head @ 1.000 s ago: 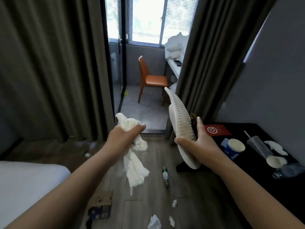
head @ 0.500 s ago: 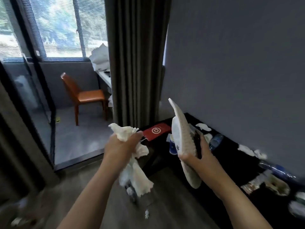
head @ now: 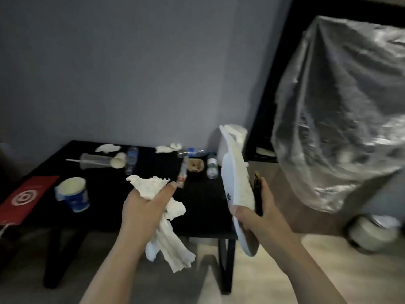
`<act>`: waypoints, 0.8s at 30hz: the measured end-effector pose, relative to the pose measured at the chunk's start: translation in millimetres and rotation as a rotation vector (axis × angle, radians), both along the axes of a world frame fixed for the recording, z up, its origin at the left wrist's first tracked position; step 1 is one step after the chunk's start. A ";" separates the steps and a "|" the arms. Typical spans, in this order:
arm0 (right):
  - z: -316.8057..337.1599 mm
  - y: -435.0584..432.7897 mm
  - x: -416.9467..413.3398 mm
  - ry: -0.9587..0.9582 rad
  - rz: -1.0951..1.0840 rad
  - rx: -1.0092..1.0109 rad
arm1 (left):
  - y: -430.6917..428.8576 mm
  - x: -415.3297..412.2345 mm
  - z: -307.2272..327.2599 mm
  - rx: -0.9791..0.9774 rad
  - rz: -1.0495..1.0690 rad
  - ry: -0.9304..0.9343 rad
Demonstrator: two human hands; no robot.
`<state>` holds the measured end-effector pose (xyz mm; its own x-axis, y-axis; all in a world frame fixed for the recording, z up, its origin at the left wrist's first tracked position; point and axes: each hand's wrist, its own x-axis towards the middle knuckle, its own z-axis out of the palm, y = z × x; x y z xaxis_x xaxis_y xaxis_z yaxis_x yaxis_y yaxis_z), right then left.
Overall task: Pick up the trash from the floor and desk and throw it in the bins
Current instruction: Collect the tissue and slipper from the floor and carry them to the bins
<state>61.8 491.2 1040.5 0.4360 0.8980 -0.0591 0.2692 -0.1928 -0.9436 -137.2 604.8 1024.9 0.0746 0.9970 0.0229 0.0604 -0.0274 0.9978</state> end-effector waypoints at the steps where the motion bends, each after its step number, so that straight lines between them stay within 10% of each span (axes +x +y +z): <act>1: -0.9 -17.6 16.6 -0.011 -0.070 0.005 | -5.5 22.6 0.8 0.001 -0.062 0.016; 24: -2.7 -439.3 336.6 -0.024 -0.999 0.111 | -332.1 518.3 1.5 0.138 -0.941 0.072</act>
<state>398.4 51.9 1037.7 0.9926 0.1198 0.0210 0.0509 -0.2520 -0.9664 381.1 272.7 1026.4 0.8507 0.5160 0.1002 0.0143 -0.2132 0.9769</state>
